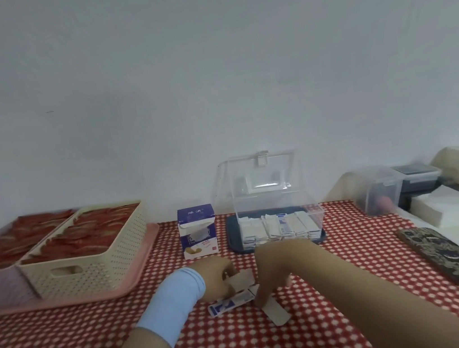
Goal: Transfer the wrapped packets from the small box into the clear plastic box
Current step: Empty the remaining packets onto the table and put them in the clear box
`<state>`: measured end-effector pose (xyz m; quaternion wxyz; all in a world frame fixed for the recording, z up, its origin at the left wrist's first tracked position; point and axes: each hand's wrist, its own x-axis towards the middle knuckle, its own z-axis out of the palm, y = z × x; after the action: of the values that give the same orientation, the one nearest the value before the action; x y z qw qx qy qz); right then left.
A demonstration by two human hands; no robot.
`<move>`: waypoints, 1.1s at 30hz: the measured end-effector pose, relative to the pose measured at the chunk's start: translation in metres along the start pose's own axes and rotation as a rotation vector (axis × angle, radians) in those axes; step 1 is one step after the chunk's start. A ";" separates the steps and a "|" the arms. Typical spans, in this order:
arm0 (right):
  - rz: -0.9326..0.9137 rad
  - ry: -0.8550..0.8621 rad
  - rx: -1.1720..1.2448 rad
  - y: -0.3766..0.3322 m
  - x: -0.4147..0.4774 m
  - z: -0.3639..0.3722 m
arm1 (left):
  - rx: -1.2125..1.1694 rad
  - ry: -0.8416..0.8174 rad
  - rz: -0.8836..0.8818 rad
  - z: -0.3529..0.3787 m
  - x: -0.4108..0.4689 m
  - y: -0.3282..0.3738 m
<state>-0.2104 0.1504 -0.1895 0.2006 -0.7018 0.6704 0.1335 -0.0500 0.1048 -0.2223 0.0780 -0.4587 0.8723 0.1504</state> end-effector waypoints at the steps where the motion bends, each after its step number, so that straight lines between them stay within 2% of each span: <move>1: -0.005 0.008 0.021 0.000 -0.002 0.002 | -0.001 0.001 -0.015 0.000 -0.001 -0.002; 6: 0.004 0.080 0.107 0.005 -0.007 0.004 | -0.092 0.058 -0.108 -0.007 -0.010 -0.012; 13: 0.121 0.205 0.242 0.014 -0.008 -0.007 | -0.172 0.008 -0.107 -0.004 -0.016 -0.006; 20: 0.041 0.288 0.370 0.015 -0.018 -0.013 | 0.098 -0.075 -0.099 -0.007 -0.016 0.013; 24: -0.009 0.337 0.403 0.022 -0.022 -0.013 | 0.145 -0.184 -0.129 -0.007 -0.016 0.015; 28: -0.013 0.329 0.479 0.025 -0.024 -0.014 | 0.102 -0.207 -0.100 -0.004 -0.015 0.011; 33: 0.008 0.178 0.507 0.023 -0.023 -0.010 | -0.030 -0.192 -0.150 -0.006 -0.017 0.014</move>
<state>-0.2354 0.1663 -0.1727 0.3098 -0.6355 0.7001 -0.1001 -0.0515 0.1235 -0.2097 0.1653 -0.5071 0.8218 0.2004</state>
